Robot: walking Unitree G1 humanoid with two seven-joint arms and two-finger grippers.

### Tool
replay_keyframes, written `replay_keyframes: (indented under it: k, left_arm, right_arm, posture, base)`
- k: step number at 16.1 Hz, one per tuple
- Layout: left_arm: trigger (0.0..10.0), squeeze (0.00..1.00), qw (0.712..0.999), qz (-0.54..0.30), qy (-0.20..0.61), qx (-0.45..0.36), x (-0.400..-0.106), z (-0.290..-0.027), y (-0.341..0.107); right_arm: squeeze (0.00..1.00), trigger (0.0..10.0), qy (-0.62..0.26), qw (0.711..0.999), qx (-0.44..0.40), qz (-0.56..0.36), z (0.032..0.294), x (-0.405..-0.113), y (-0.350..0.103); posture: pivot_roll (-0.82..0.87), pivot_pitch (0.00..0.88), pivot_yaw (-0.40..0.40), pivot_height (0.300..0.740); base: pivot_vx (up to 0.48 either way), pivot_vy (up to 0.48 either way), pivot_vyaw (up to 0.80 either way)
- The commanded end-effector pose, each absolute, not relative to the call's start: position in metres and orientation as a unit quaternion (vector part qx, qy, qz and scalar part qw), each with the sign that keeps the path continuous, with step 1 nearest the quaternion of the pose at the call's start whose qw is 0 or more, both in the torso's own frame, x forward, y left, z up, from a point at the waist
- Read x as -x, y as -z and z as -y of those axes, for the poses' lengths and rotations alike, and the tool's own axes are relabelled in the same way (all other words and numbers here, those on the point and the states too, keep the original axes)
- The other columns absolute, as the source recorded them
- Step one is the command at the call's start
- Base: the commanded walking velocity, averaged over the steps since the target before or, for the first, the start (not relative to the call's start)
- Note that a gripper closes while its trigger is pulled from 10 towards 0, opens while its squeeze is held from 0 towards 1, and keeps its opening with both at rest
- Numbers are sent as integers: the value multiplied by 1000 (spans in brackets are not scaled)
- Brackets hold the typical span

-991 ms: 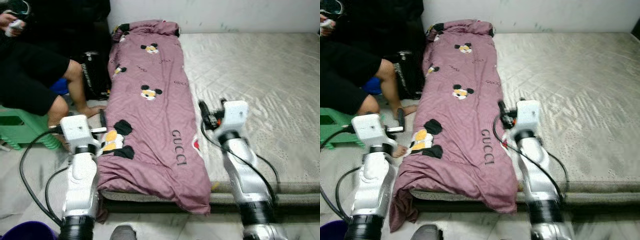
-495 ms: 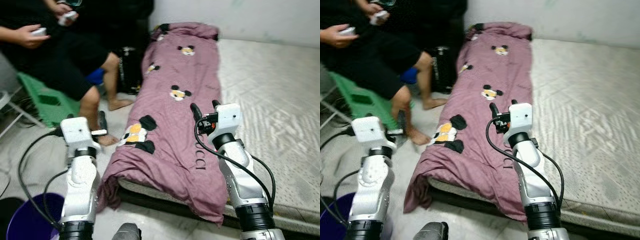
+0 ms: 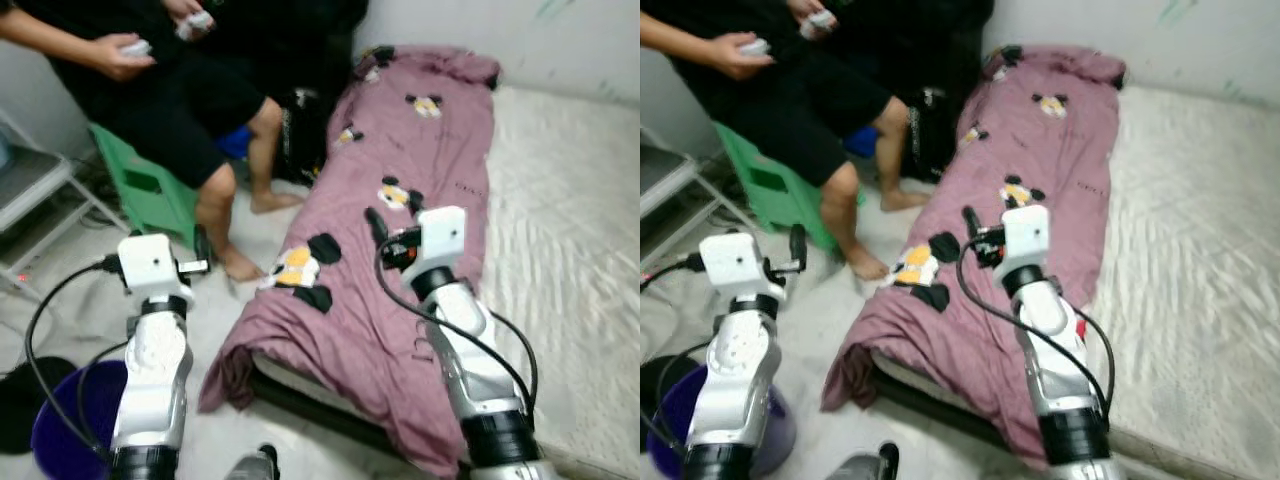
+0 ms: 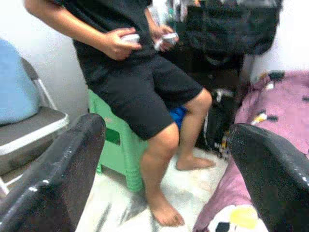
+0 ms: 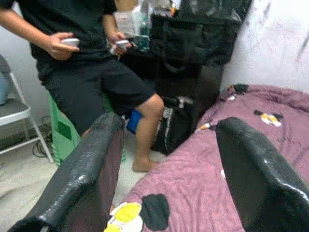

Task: Clean up the room

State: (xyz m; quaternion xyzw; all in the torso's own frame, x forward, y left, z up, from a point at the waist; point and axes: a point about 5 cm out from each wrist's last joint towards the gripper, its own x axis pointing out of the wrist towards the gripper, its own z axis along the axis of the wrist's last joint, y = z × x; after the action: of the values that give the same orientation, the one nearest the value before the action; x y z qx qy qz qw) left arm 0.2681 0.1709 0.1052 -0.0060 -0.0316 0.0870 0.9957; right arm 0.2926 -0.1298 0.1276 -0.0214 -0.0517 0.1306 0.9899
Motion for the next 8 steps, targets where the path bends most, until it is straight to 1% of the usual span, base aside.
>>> replay_keyframes:
  k: [1, 8]
  left_arm:
    - [10000, 0, 996, 33, -80, -1, -269, -171, -107]
    - [10000, 0, 997, 31, -77, -2, -271, -169, -108]
  right_arm:
    - [0, 10000, -125, 990, 19, 55, 132, -294, -131]
    - [0, 10000, -130, 990, 18, 54, 130, -295, -132]
  posture:
    - [-54, 0, 16, 740]
    - [-52, 0, 16, 740]
  base:
    - [0, 0, 800]
    - [0, 0, 800]
